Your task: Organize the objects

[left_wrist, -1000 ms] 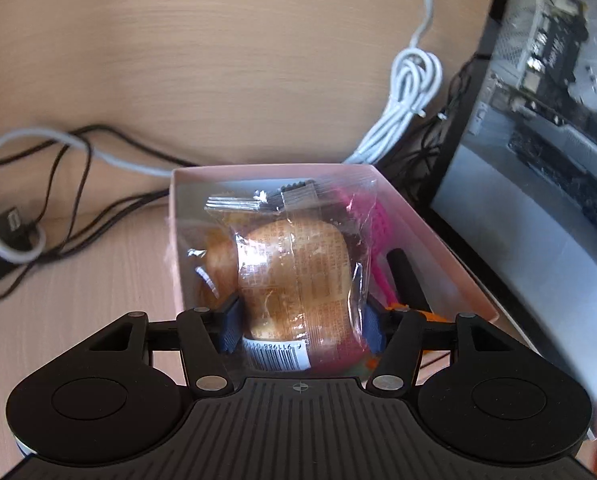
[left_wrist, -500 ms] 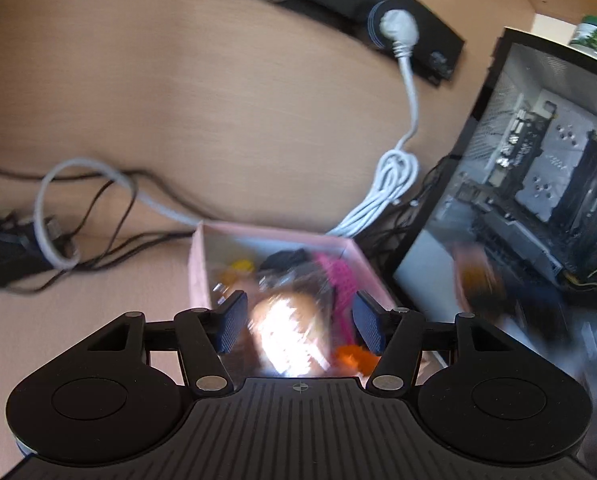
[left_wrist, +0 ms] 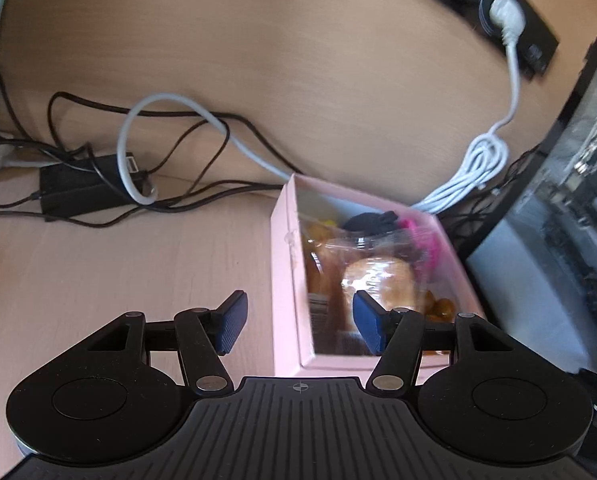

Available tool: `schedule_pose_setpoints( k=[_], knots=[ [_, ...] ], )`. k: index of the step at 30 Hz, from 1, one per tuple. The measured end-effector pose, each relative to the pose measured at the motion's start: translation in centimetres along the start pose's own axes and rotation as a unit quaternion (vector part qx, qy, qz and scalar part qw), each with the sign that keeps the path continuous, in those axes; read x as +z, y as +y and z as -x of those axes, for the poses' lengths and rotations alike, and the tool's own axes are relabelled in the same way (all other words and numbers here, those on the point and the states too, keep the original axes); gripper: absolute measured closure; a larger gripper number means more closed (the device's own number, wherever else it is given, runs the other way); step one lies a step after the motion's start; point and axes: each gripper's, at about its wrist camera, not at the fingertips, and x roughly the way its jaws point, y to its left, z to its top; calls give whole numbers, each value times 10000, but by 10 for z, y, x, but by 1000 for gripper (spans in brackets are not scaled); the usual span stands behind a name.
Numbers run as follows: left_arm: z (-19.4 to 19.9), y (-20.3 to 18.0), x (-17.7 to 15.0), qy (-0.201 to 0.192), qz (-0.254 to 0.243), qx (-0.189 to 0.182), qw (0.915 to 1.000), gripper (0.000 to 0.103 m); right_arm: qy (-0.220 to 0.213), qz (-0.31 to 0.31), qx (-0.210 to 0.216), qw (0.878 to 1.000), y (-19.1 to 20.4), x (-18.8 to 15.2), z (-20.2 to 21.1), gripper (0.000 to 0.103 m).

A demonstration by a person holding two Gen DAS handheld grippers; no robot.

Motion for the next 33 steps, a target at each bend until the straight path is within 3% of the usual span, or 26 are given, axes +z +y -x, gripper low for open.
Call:
schedule_pose_setpoints(
  k=[4, 6, 8, 12, 15, 19, 23, 25, 29, 33],
  knots=[
    [-27, -3, -2, 368, -242, 617, 9971, 40, 150, 188, -317, 9992, 2, -5, -16, 48],
    [-30, 1, -8, 500, -324, 735, 9955, 24, 159, 182, -455, 9987, 2, -2, -24, 48],
    [-23, 7, -11, 489, -285, 831, 9949, 15, 200, 124, -534, 9983, -1, 0, -35, 48],
    [-6, 31, -17, 432, -100, 1154, 9923, 4, 232, 39, -398, 9989, 6, 8, -46, 48],
    [-5, 53, -9, 409, 97, 1304, 9906, 2, 181, 90, -331, 9992, 11, 16, -51, 48],
    [-10, 64, 0, 361, -115, 1362, 9900, 1, 353, 46, -116, 9993, 16, 23, -57, 48],
    [-12, 59, -4, 371, -258, 1489, 9878, 2, 392, 138, -372, 9984, 26, 16, -59, 48],
    [5, 61, -8, 181, -248, 1420, 9894, 2, 399, 7, -485, 9980, 26, 16, -53, 47],
    [58, 66, -24, -404, -496, 1119, 9917, 2, 206, -137, -420, 9988, 26, 9, -19, 13],
    [96, 59, -67, -340, -605, 668, 9954, 2, 336, -203, -421, 9983, 36, -20, 19, 2]
  ],
)
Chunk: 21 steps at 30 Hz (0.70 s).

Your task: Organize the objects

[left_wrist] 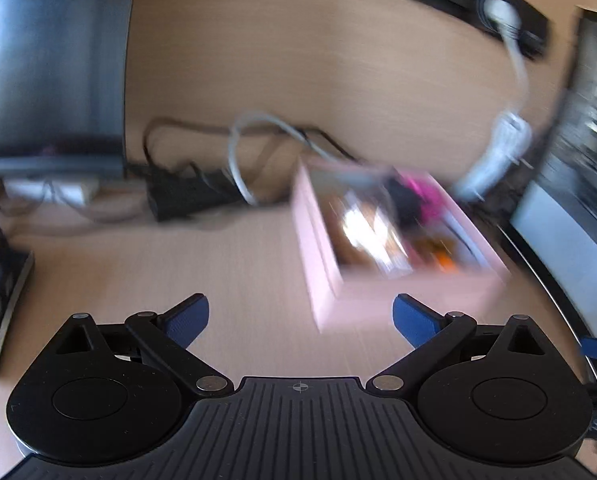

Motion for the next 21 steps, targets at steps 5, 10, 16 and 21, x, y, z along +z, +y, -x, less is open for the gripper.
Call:
schedule_pose_setpoints(
  k=[5, 10, 16, 21],
  knots=[
    [17, -10, -61, 456, 105, -30, 9989, 2, 417, 82, 28, 9991, 15, -50, 20, 0],
    [10, -26, -87, 463, 65, 247, 9986, 2, 562, 447, -50, 9974, 21, -75, 16, 0],
    [-11, -53, -102, 151, -319, 919, 9951, 2, 81, 508, -410, 9978, 11, -74, -3, 0],
    [-18, -57, -99, 2, -228, 1053, 9942, 1, -601, 478, 49, 9970, 1, -78, -19, 0]
  ],
)
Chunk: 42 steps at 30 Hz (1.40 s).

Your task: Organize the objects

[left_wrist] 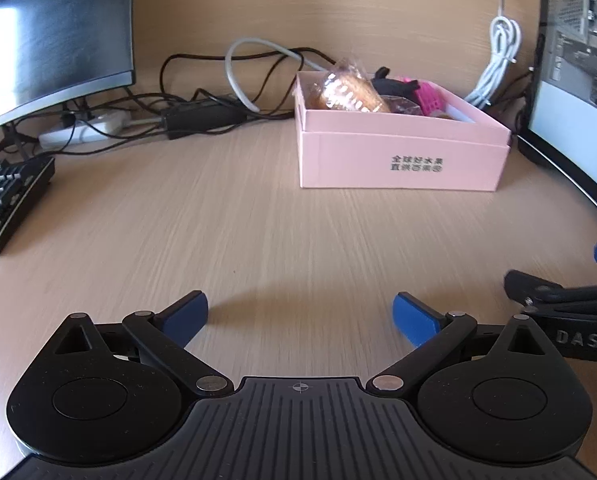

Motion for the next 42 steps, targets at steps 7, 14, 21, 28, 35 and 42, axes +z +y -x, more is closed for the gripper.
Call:
schedule_pose_setpoints(
  k=[7, 14, 21, 28, 35, 42],
  knots=[
    [-7, -3, 4, 10, 47, 84, 10000, 1, 192, -689, 545, 9959, -26, 2, -13, 0],
    [-7, -4, 5, 15, 8, 70, 10000, 0, 215, -569, 496, 9969, -20, 3, -14, 0],
    [-9, -4, 6, 19, -36, 21, 10000, 0, 217, -569, 497, 9969, -20, 4, -15, 0],
    [-9, -3, 6, 22, -49, -9, 10000, 0, 217, -570, 497, 9969, -19, 4, -16, 0],
    [-10, -3, 6, 22, -51, -10, 10000, 0, 218, -570, 499, 9969, -20, 3, -15, 0],
    [-10, -4, 6, 22, -51, -10, 10000, 0, 219, -571, 499, 9969, -20, 3, -15, 0]
  ],
)
